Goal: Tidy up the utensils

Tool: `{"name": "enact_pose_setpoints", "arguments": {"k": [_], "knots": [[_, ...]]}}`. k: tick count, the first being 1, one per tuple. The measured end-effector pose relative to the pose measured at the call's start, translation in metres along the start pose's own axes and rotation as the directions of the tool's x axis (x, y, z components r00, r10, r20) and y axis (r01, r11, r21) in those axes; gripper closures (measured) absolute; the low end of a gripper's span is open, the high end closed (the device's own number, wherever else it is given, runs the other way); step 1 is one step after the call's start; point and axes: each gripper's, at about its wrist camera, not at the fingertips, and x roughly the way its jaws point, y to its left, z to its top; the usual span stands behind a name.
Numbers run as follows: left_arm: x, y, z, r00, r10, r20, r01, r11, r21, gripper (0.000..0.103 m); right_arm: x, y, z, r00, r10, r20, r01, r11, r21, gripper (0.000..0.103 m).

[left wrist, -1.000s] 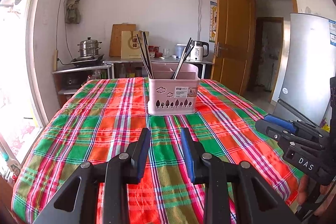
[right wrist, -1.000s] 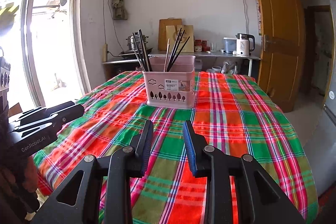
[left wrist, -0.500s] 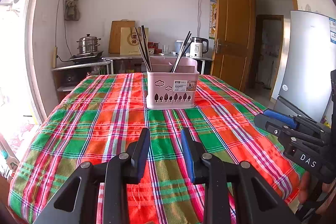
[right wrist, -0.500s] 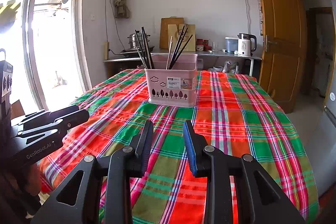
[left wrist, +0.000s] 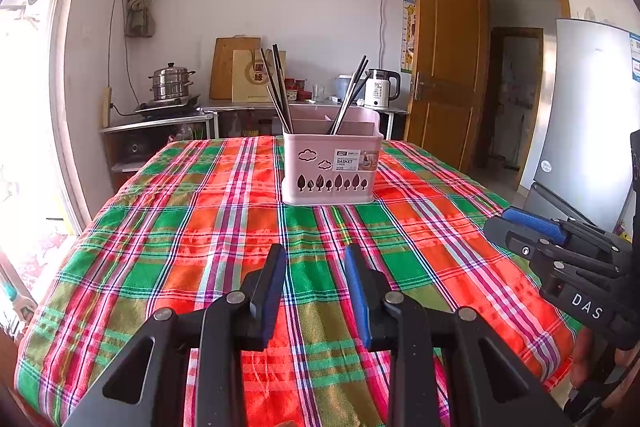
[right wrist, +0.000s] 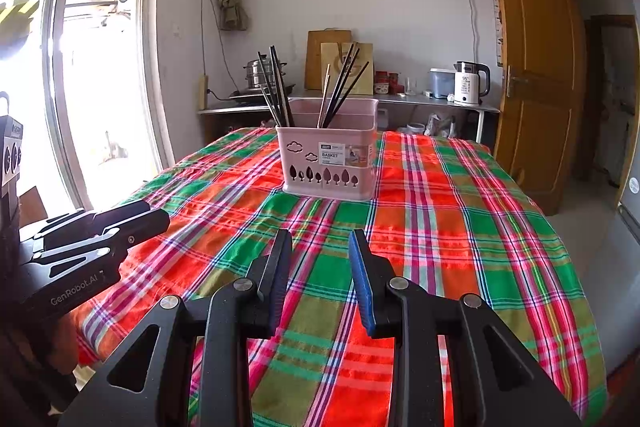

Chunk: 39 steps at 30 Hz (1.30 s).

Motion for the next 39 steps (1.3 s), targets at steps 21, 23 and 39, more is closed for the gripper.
{"name": "enact_pose_setpoints", "arguments": {"k": [21, 23, 39], "knots": [[0.0000, 0.0003, -0.0018, 1.000, -0.001, -0.009, 0.001, 1.000, -0.009, 0.073, 0.0008, -0.0008, 0.0004, 1.000, 0.007, -0.005, -0.007, 1.000, -0.001, 0.073], [0.0005, 0.0004, -0.0019, 1.000, -0.003, -0.011, 0.003, 1.000, -0.010, 0.073, 0.0012, -0.0010, 0.0000, 1.000, 0.007, -0.006, -0.007, 1.000, -0.001, 0.073], [0.0009, -0.0015, -0.0025, 1.000, 0.003, -0.013, -0.003, 1.000, -0.007, 0.073, 0.0013, -0.0032, -0.0004, 1.000, 0.010, -0.008, -0.010, 1.000, 0.004, 0.073]]}}
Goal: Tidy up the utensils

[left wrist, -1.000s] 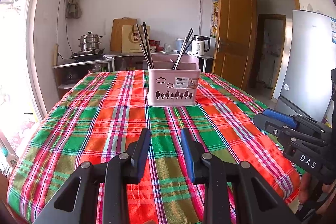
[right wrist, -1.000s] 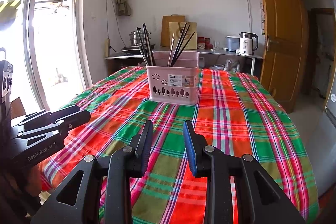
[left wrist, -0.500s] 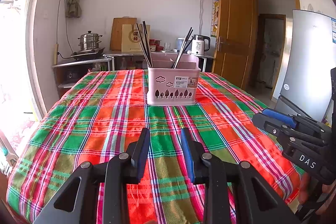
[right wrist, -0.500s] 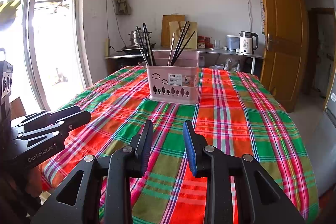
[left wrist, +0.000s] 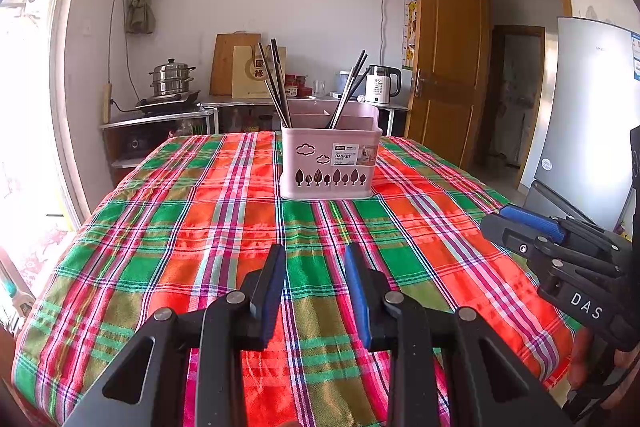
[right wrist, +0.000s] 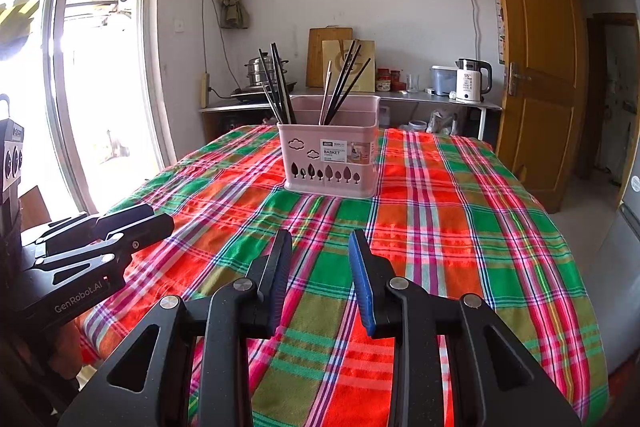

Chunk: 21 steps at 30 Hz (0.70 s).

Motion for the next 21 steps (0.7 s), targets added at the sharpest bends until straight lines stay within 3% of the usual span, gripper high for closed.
{"name": "enact_pose_setpoints", "arguments": {"k": [21], "knots": [[-0.0027, -0.0006, -0.0025, 1.000, 0.007, 0.001, -0.007, 1.000, 0.001, 0.073, -0.0002, 0.0007, -0.0003, 1.000, -0.001, -0.004, 0.001, 1.000, -0.002, 0.073]]}}
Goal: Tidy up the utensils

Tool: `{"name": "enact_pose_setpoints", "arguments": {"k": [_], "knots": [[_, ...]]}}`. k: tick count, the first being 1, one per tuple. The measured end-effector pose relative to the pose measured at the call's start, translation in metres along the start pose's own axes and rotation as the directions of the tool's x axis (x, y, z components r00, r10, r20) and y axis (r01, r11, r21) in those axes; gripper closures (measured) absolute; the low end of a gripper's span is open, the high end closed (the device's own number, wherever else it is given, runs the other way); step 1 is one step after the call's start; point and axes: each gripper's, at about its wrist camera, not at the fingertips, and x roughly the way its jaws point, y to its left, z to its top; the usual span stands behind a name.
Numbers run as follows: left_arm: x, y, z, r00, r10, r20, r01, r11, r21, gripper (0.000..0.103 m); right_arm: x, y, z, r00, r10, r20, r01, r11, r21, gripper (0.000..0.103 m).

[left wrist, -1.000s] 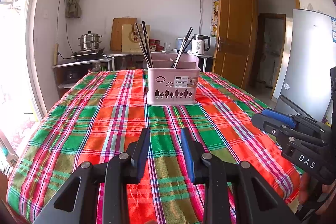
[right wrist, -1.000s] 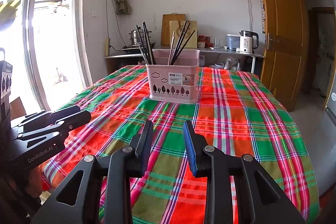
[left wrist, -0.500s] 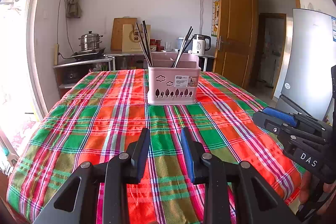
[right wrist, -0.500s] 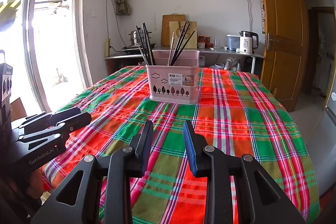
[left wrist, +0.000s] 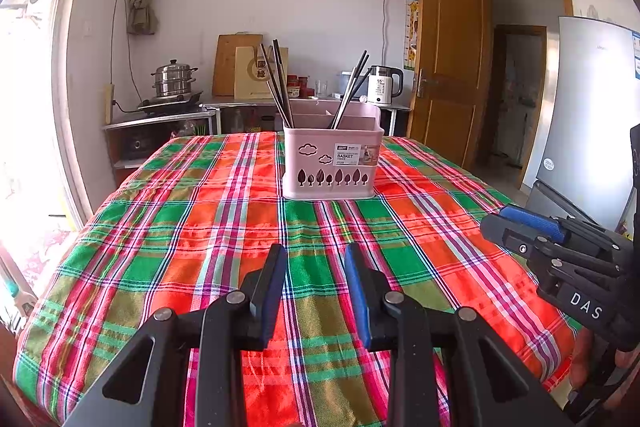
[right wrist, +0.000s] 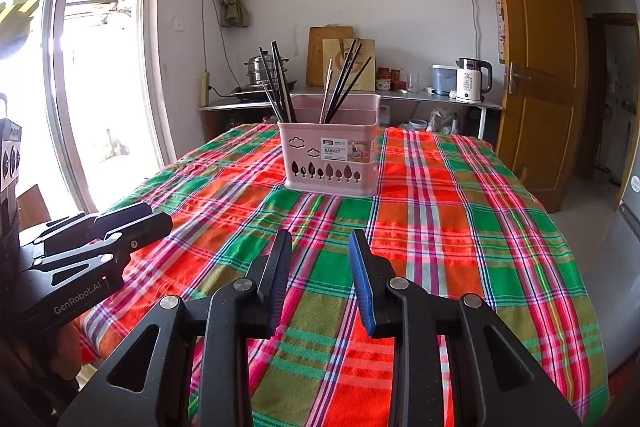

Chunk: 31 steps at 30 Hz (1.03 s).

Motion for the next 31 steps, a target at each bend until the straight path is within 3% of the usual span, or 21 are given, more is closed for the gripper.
{"name": "enact_pose_setpoints", "arguments": {"k": [31], "knots": [[0.0027, -0.0006, -0.0019, 1.000, -0.022, -0.013, 0.022, 1.000, -0.008, 0.073, -0.0006, 0.0009, -0.0003, 1.000, -0.002, 0.001, 0.002, 1.000, -0.001, 0.073]]}}
